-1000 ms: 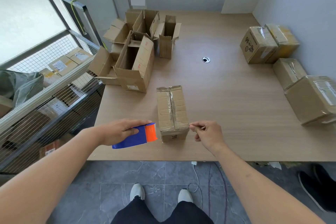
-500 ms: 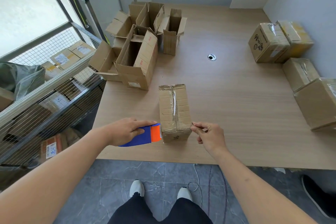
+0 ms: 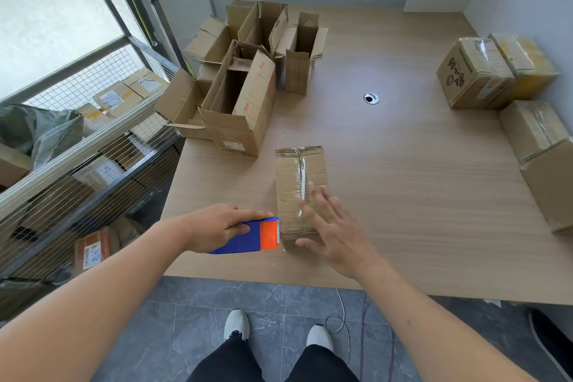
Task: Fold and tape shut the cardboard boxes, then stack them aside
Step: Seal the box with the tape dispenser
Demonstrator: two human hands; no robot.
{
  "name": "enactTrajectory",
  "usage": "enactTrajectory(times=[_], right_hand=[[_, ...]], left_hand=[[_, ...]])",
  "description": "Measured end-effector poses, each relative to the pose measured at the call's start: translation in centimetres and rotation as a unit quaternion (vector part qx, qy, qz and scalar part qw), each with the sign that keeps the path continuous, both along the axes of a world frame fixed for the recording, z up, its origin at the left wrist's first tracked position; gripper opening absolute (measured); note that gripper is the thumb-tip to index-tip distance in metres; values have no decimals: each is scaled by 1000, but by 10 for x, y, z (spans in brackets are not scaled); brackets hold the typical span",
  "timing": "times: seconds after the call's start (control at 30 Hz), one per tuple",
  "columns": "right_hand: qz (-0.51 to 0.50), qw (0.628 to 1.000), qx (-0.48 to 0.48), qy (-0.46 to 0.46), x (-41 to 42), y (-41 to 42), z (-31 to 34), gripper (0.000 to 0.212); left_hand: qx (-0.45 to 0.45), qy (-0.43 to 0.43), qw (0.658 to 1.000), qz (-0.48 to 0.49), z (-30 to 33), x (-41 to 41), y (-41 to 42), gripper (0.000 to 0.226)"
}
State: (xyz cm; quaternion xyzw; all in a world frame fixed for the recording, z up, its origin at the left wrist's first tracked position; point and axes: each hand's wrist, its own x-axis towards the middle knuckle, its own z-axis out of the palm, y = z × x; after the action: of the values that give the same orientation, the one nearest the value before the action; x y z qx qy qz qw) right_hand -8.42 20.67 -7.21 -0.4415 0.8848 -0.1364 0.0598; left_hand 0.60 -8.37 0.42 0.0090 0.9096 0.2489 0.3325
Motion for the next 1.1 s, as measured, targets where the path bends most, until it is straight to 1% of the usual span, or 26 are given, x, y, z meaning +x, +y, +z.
enactTrajectory(times=[0.07,0.13,0.2,0.27,0.33,0.4,0.47,0.53,0.6,0.63,0.77,0.93,1.03,1.1], right_hand=[[20,997,10,70,4,-11,-10,72],[11,993,4,117,4,-13,-22,67],[8,991,2,134,3,-11,-29,71],[12,991,0,137,2,-10,-30,70],[8,992,3,122,2,-11,-27,65],[2,997,15,79,3,-14,-20,64],[-26,998,25,52,9,-18,-12,64],[-96,994,18,57,18,-28,-4,59],[-179,983,6,37,27,-42,-3,57],[-201,979,4,26,30,-47,-5,57],[-189,981,13,47,28,-47,-19,59],[-185,981,13,50,25,-48,-21,61],[-177,983,27,40,24,-46,-21,60],[-175,983,39,33,23,-46,-19,61]], left_hand=[[4,-8,1000,2,-1,0,-1,51],[17,-16,1000,9,-3,0,-1,51],[36,-20,999,22,-7,1,-2,52],[55,-21,998,37,-12,4,-3,52],[69,-21,996,52,-16,8,-4,53],[74,-18,995,64,-18,11,-4,53],[81,-16,994,68,-17,12,-3,53],[90,-15,993,73,-16,13,-2,54],[105,-16,991,82,-17,15,-1,54],[114,-17,990,86,-19,16,-1,55],[161,-25,982,92,-26,26,-5,55],[225,-46,968,100,-23,35,-22,54],[235,-68,964,108,-22,38,-36,52],[228,-78,966,89,-19,36,-42,52]])
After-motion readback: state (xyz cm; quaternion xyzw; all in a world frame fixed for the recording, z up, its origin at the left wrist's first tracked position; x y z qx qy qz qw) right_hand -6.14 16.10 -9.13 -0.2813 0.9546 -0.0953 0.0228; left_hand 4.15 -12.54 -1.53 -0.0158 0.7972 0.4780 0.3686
